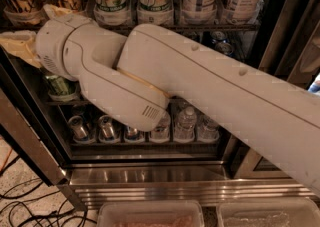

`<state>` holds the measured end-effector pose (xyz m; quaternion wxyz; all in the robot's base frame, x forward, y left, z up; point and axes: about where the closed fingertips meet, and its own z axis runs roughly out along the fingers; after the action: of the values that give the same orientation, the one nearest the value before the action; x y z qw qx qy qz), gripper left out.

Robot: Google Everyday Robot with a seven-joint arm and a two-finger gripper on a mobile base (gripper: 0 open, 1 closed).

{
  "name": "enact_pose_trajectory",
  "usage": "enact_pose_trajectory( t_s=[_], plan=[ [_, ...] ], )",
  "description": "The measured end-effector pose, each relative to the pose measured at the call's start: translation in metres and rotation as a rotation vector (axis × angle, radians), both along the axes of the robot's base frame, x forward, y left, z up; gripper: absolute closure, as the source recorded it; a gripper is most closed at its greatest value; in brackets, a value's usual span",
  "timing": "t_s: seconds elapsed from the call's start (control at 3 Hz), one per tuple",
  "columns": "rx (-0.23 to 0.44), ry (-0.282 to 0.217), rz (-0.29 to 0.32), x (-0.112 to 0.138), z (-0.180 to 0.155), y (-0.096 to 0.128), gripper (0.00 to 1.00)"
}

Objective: Pick orange can from top shelf of fridge

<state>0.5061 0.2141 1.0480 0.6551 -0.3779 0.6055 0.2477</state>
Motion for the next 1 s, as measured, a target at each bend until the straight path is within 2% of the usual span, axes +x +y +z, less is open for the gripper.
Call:
enact_pose_trajectory(
  t_s=[0.67, 1.0],
  plan=[
    [-0.007, 0.012, -0.034, 0.017, -0.006, -0.014, 0.19],
    [-0.011, 0.002, -0.036, 0.027, -0.006, -0.015, 0.19]
  ],
)
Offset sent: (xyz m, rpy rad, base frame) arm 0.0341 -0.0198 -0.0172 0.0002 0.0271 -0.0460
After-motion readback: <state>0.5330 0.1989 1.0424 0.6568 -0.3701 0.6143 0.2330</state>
